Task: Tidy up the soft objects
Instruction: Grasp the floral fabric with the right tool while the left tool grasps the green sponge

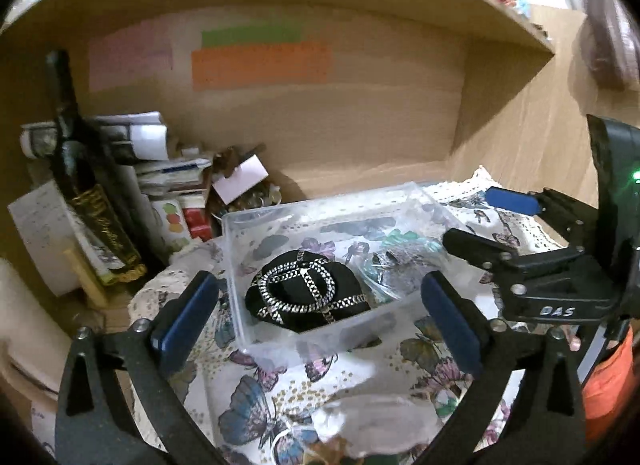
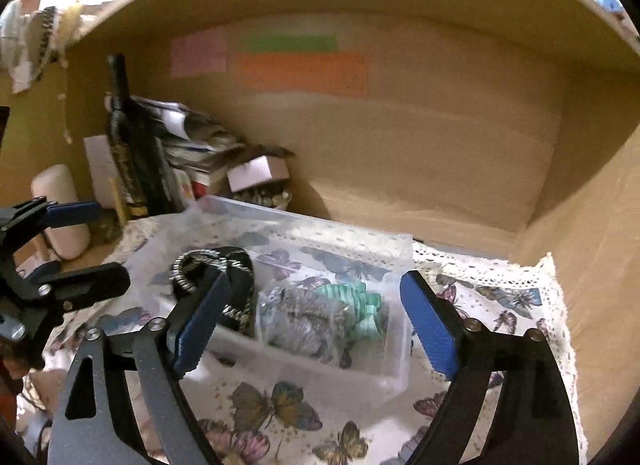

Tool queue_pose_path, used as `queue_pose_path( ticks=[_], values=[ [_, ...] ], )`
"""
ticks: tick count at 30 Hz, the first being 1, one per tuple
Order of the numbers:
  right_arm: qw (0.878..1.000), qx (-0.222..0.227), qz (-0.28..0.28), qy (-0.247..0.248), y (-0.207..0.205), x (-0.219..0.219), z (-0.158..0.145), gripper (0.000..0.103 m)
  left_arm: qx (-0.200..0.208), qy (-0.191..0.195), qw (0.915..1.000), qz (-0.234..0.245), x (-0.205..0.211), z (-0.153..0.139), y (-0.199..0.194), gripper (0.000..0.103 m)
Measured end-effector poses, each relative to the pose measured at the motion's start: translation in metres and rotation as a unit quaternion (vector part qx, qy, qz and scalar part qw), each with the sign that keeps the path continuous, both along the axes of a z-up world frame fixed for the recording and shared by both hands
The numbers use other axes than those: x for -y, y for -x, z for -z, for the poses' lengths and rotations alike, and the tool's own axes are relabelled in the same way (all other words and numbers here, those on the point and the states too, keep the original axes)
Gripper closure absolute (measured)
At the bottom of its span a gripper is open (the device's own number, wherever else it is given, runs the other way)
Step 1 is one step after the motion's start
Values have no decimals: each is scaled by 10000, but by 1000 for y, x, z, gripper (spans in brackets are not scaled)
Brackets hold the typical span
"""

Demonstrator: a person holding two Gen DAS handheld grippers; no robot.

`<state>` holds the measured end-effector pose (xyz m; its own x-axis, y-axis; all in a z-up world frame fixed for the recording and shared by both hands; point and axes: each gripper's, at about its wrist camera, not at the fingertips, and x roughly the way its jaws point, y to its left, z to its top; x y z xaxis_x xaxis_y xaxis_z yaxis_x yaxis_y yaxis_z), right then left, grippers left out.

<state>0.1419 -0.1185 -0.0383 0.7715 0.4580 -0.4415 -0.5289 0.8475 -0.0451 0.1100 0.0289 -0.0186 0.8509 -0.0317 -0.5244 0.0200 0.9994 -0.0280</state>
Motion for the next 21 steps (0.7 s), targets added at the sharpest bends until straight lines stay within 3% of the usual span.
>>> queue_pose_path(
  ticks=[3,7,17,21],
  values=[
    [9999,92,-65,-29,18,7,1,8,59,-46,10000,-21,1,1,15,0],
    [9998,-11,-169,-70,34,13,11,8,9,-144,9999,0,3,13,36,0],
    [9965,-709,-421,116,61,12,65,8,-406,1,9992,-71,10,58,65,0],
    [9927,-1074,-543,107,62,12,86,10,-745,74,9972,21,18,81,67,0]
  ],
)
